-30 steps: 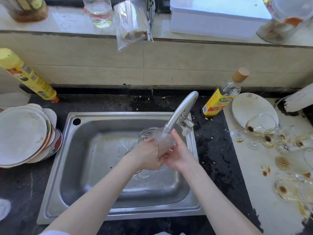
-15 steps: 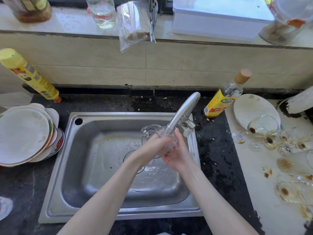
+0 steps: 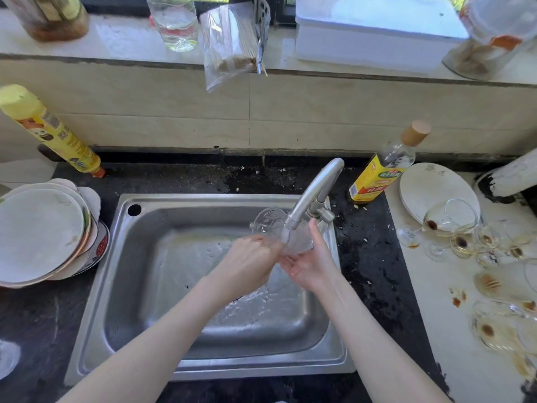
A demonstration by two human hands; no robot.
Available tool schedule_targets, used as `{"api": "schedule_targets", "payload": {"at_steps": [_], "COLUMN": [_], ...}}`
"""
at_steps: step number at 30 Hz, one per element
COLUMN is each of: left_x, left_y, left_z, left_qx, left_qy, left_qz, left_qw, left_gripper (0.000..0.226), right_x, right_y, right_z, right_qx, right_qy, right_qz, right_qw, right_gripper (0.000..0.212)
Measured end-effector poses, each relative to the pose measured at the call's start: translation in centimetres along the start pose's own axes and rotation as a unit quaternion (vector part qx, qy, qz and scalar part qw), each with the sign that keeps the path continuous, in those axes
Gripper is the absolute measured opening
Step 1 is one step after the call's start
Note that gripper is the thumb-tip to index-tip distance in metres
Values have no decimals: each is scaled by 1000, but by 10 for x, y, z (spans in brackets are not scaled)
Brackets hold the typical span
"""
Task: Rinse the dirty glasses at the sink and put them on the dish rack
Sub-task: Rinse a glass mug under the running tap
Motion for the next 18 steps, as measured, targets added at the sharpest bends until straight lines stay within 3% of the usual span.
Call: {"api": "schedule_targets", "payload": {"at_steps": [3,5,7,9,11,12,14,16,18], "left_x": [4,11,21,29,35,38,29,20,23], "left_y": [18,27,29,26,22,23,27,35,41], "left_z": [-5,-10,-8,-5,-4,-5,-5,-8,-12], "left_qx": [-114,-167,-165,-113,-38,-21,-34,-85,-119], "left_qy": [-49,-89,-74,2,71,85,66,30,14], "left_qz": [-191,-361,-445,-432,-295,-256,-326,-464,-584], "left_qw": [974,913,877,895,952,963,943,881,803], "left_gripper": [24,17,15,28,37,36,32,24,21], "right_x": [9,11,9,7,3,0,-6,-18,-23], "right_y": [-4,-2,1,1,3,5,9,21,48], "right_z": [2,0,-2,-4,-7,-8,-12,-21,-24], "right_qx": [-7,-25,-38,-30,-26,-21,4,20,-18], "right_qy": [49,55,46,28,-4,-10,-14,-72,-126], "right_qz": [42,47,25,17,-16,-54,-178,-368,-563], "right_qw": [998,997,998,999,1000,998,984,927,816], "right_gripper": [67,60,61,61,60,59,54,50,52]}}
Point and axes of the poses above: each hand's wrist, its own z-axis towards the middle knuckle, its own x-axis out of the palm, y = z × x, the point moved 9 cm from there along z, towards the middle knuckle, and after that the axes turned 11 degrees about y, right-handed, at the moved point
